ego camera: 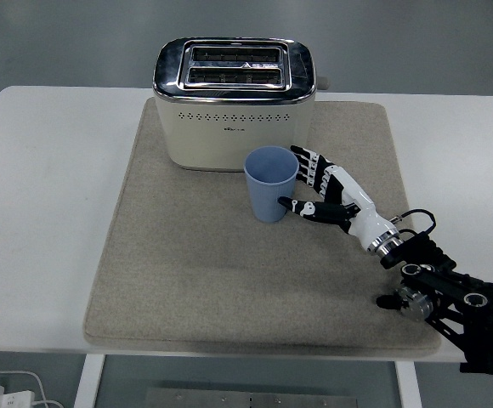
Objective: Put the water cup in front of the bread machine
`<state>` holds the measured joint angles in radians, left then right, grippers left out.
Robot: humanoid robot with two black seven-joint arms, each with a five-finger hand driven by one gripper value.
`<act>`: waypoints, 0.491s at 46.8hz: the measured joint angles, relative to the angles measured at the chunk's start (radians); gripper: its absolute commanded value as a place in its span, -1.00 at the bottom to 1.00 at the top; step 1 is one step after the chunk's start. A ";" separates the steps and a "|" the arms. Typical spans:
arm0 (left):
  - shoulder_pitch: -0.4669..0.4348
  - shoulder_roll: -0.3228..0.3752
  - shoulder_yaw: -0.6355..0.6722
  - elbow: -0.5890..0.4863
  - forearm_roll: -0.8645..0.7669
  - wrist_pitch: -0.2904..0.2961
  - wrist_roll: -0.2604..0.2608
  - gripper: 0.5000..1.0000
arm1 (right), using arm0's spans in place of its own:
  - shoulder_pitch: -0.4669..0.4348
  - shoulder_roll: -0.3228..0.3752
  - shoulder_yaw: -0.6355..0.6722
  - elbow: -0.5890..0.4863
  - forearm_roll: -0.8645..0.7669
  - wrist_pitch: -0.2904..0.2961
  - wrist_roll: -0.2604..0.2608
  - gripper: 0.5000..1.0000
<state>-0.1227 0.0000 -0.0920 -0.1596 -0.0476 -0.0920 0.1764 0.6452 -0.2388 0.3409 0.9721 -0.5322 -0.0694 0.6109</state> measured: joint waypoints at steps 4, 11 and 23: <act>0.000 0.000 0.000 0.000 0.000 0.000 0.000 1.00 | -0.004 -0.013 0.000 0.007 0.000 -0.001 0.000 0.72; 0.000 0.000 0.001 0.000 0.000 -0.001 0.000 1.00 | -0.005 -0.030 0.001 0.009 0.001 0.000 0.000 0.72; 0.000 0.000 0.001 0.000 0.000 -0.001 0.000 1.00 | -0.006 -0.073 0.001 0.016 0.027 0.002 0.000 0.72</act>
<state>-0.1227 0.0000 -0.0908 -0.1595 -0.0475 -0.0925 0.1764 0.6397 -0.3121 0.3421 0.9882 -0.5055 -0.0674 0.6108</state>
